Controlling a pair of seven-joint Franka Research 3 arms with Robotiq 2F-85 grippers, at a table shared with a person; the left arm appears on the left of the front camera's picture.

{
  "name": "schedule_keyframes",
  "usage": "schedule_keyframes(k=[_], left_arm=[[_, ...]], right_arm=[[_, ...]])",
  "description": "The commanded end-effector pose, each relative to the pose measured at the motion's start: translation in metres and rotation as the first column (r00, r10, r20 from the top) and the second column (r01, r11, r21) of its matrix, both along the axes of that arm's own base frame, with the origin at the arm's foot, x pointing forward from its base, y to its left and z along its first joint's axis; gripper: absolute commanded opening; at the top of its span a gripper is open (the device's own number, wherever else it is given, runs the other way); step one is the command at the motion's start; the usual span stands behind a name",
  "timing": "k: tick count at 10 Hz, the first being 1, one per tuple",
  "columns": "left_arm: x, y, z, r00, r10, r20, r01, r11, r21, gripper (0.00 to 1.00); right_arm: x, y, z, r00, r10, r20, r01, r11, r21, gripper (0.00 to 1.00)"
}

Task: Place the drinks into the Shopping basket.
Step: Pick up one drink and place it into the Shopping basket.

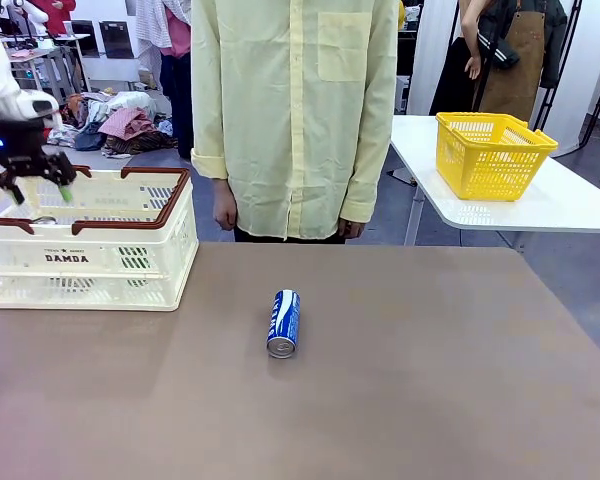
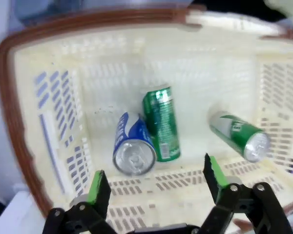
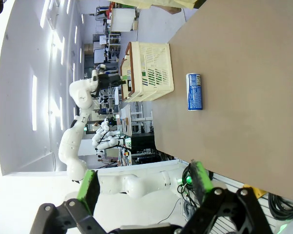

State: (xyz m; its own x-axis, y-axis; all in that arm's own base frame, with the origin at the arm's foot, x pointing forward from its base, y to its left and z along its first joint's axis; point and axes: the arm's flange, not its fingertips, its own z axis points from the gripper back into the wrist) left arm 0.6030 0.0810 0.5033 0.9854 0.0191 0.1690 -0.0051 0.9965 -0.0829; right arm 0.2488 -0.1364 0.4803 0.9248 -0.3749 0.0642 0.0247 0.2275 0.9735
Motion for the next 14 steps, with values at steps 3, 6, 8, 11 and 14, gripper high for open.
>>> schedule_keyframes(k=[3,6,8,11,14], left_arm=[[-0.060,-0.006,0.117,0.977,0.039,0.209,0.045,0.922,-0.384,1.00],[-0.095,0.042,0.121,0.964,-0.251,0.088,0.223,0.583,-0.782,1.00],[-0.125,0.084,0.083,0.926,-0.339,0.169,0.261,0.250,-0.932,1.00],[-0.177,0.091,0.022,0.898,-0.359,0.255,0.335,0.182,-0.924,1.00],[-0.179,0.098,0.010,0.900,-0.358,0.250,0.322,0.159,-0.933,1.00]], right_arm=[[0.001,0.001,0.005,1.000,-0.009,0.000,0.009,1.000,0.020,1.00],[0.001,0.001,0.005,1.000,-0.009,0.000,0.009,1.000,0.020,1.00],[0.001,0.001,0.005,1.000,-0.009,0.000,0.009,1.000,0.020,1.00],[0.001,0.001,0.005,1.000,-0.009,0.000,0.009,1.000,0.020,1.00],[0.001,0.001,0.005,1.000,-0.009,0.000,0.009,1.000,0.020,1.00]])
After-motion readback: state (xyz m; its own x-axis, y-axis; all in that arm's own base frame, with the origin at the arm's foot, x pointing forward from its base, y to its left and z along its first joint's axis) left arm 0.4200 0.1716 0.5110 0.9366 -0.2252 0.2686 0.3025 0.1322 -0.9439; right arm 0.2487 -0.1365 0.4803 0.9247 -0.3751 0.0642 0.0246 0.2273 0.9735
